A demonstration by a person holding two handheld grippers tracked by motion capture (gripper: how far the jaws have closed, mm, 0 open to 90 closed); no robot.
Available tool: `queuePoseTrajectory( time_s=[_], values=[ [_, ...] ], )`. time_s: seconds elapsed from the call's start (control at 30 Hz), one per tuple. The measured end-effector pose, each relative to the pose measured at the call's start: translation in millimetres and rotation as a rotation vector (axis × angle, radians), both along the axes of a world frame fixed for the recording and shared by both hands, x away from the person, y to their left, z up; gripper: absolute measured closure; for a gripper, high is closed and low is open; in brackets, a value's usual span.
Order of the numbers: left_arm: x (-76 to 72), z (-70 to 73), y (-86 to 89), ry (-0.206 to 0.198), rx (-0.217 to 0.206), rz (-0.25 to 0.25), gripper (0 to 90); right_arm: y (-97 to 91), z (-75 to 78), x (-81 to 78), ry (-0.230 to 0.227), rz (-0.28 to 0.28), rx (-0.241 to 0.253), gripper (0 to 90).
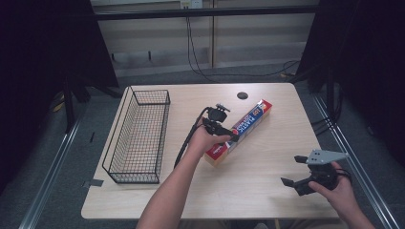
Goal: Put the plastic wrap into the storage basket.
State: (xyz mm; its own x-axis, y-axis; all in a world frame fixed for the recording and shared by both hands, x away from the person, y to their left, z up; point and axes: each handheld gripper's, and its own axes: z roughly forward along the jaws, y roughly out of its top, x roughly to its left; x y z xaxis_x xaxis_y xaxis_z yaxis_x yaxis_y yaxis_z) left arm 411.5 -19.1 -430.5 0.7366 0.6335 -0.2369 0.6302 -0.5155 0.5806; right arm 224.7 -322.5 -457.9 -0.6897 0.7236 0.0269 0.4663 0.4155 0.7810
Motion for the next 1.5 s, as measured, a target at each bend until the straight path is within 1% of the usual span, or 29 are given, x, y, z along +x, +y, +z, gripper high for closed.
queuePoseTrajectory(
  time_s=[0.03,0.1,0.13,0.33,0.43,0.47,0.5,0.53,0.57,0.6,0.63,0.67,0.77,0.8,0.83,0.87,0.93,0.97,1.0,1.03,1.07,1.1,1.13,1.17,1.2,1.27,1.3,1.37,1.5],
  values=[
    [1.2,-0.5,-0.7,0.001,0.007,0.001,6.1,0.7,0.2,0.0,0.001,0.005,0.005,3.2],
    [2.9,-2.5,-3.5,0.001,-0.006,0.014,6.2,0.8,0.4,0.0,0.000,0.006,0.005,3.2],
    [3.9,-2.6,-4.1,0.005,0.005,0.008,6.2,0.9,0.4,0.0,0.000,0.006,0.005,3.2],
    [8.2,-5.5,-11.6,-0.003,0.001,0.010,6.8,-0.7,0.7,0.2,-0.001,-0.001,0.003,3.2],
    [10.0,-8.9,-15.4,0.005,0.000,0.009,6.9,-0.8,0.9,0.1,0.003,0.003,0.008,3.2],
    [10.7,-10.0,-16.5,0.003,0.012,0.006,7.0,-0.7,0.7,0.2,0.000,0.000,0.007,3.2],
    [11.3,-11.2,-18.1,0.005,0.009,0.003,7.0,-0.4,0.5,0.3,0.001,0.003,0.006,3.2],
    [11.9,-11.8,-19.1,0.007,0.017,0.006,7.0,-0.1,0.5,0.2,0.002,0.006,0.006,3.2],
    [12.2,-12.7,-20.8,0.006,0.016,0.015,7.1,0.0,0.6,0.2,0.001,0.008,0.007,3.2],
    [13.4,-12.9,-21.1,0.007,0.018,0.009,7.1,0.1,0.6,0.3,0.002,0.009,0.007,3.2],
    [13.4,-13.8,-23.1,0.008,0.012,0.023,7.4,0.1,0.6,0.4,0.002,0.010,0.007,3.2],
    [14.3,-14.1,-23.4,0.007,0.018,0.015,7.5,0.1,0.4,0.5,0.002,0.010,0.006,3.2],
    [16.1,-16.3,-27.7,0.000,0.019,0.011,7.6,0.0,0.3,0.7,0.000,0.013,0.005,3.5],
    [16.9,-16.7,-29.2,0.007,0.029,0.010,7.6,-0.1,0.0,1.2,-0.001,0.016,0.009,3.5],
    [17.7,-17.1,-29.9,0.005,0.035,0.004,7.6,-0.1,0.0,1.2,-0.001,0.016,0.009,3.5],
    [18.0,-17.0,-31.4,0.008,0.031,0.011,7.6,-0.1,0.0,1.2,0.000,0.017,0.008,3.5],
    [19.9,-17.9,-33.5,0.006,0.020,0.009,7.8,-0.1,0.0,1.2,0.000,0.017,0.009,3.5],
    [20.3,-17.9,-34.5,0.009,0.023,0.009,7.9,0.0,-0.1,1.3,0.001,0.018,0.010,3.5],
    [19.9,-19.0,-37.3,0.010,-0.001,0.026,8.0,0.1,-0.2,1.2,0.001,0.018,0.009,3.5],
    [21.3,-18.4,-37.3,0.008,0.018,0.006,8.0,0.2,-0.2,1.2,0.001,0.018,0.008,3.5],
    [21.9,-18.7,-39.0,0.006,0.014,0.001,8.0,0.2,-0.2,1.2,0.001,0.018,0.008,3.5],
    [22.4,-18.8,-40.5,0.002,0.022,-0.002,8.0,0.1,0.2,1.0,-0.001,0.017,0.008,3.5],
    [22.9,-19.4,-42.0,-0.003,0.019,0.009,8.2,0.0,0.4,0.8,-0.001,0.017,0.010,3.5],
    [23.6,-19.9,-43.1,0.004,0.009,0.015,8.5,-0.1,0.6,0.8,-0.001,0.016,0.010,3.5],
    [24.5,-19.9,-43.2,0.007,0.018,0.007,8.8,-0.4,0.8,0.8,-0.002,0.018,0.011,3.5],
    [25.4,-21.7,-45.4,0.005,0.021,0.010,9.5,-0.5,0.9,0.8,-0.002,0.019,0.012,3.5],
    [25.8,-21.7,-45.9,0.013,0.021,0.015,10.0,-0.6,0.8,0.8,-0.002,0.019,0.013,3.5],
    [26.9,-23.2,-47.0,0.010,0.020,0.031,10.2,-0.6,0.6,1.0,-0.001,0.021,0.015,3.5],
    [28.7,-24.6,-48.2,0.013,0.027,0.032,12.0,-0.2,0.4,0.8,-0.001,0.020,0.016,3.5]
  ],
)
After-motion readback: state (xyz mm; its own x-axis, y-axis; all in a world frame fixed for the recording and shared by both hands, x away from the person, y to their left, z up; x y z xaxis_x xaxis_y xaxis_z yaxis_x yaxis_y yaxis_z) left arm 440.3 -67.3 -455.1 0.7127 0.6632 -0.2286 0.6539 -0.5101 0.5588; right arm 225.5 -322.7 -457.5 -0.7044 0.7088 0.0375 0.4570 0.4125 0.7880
